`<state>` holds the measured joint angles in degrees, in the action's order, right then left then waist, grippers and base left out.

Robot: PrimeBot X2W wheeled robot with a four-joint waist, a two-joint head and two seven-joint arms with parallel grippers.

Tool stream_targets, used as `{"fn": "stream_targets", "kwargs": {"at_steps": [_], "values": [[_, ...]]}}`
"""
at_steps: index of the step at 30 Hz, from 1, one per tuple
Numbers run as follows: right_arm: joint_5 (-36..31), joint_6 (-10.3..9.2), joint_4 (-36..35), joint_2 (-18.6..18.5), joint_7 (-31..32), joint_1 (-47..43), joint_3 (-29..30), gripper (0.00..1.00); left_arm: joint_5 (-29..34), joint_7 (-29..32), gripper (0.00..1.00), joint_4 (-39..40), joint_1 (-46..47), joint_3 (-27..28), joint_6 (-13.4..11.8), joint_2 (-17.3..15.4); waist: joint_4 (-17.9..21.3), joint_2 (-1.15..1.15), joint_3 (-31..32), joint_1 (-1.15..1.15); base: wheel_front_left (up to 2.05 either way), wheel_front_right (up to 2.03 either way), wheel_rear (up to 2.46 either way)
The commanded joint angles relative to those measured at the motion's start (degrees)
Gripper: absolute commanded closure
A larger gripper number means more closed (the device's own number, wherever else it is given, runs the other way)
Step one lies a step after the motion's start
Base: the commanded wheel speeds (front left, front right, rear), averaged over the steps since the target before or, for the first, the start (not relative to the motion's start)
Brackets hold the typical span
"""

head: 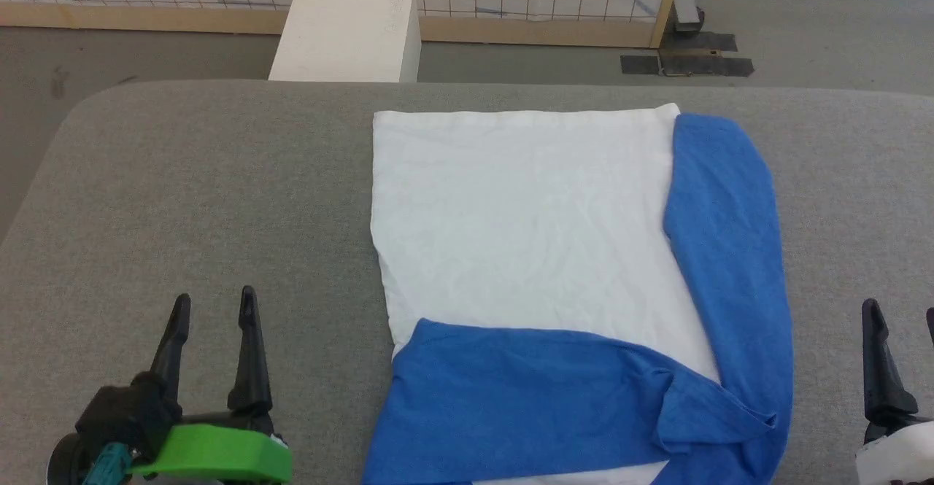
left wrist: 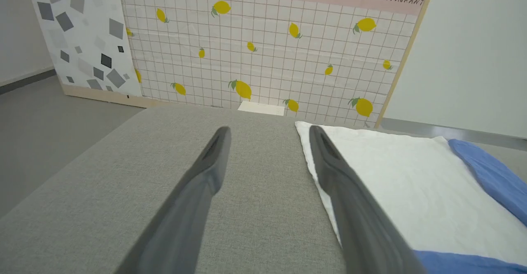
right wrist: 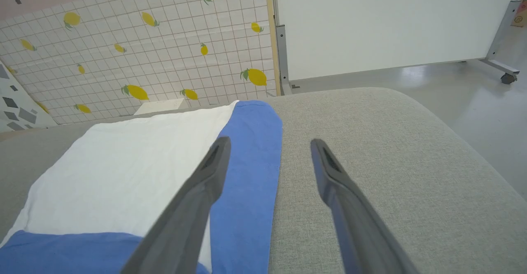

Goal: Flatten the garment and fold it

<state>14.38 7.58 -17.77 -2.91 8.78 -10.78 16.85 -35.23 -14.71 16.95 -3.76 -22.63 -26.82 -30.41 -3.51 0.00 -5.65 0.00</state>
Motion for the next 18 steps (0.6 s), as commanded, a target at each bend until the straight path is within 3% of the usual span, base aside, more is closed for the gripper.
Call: {"fn": "stream_targets", "kwargs": {"at_steps": [1,9,14,17,18], "values": [[0.36,-0.09,0.43,0.03,-0.51,-0.58,-0.14,0.0,1.74,-0.27,0.0,-0.11,-1.56,0.9,0.04,0.43,-0.26,0.0,0.26,0.0,0.0,0.0,0.0],[-1.79,-0.09,-0.84,0.03,1.48,3.59,-0.67,0.0,5.28,-0.28,0.0,0.97,-3.19,4.48,2.41,3.16,-0.23,0.0,-2.0,0.0,0.0,0.0,0.0],[-4.65,-0.09,-2.16,-0.26,6.71,14.46,-0.68,0.0,5.93,-0.29,0.0,1.49,-1.37,6.17,4.62,5.29,0.32,0.0,-7.11,0.0,0.0,0.0,0.0],[-4.75,-0.09,-1.43,-2.87,10.69,22.79,-1.11,0.0,6.5,-0.29,0.0,1.46,-0.07,7.14,5.72,6.26,0.59,0.0,-10.7,0.0,0.0,0.0,0.0],[-4.47,-0.09,-0.29,-5.48,13.91,28.81,-1.47,0.0,6.76,-0.29,0.0,1.46,0.98,7.94,6.55,6.94,0.67,0.0,-13.09,0.0,0.0,0.0,0.0]]}}
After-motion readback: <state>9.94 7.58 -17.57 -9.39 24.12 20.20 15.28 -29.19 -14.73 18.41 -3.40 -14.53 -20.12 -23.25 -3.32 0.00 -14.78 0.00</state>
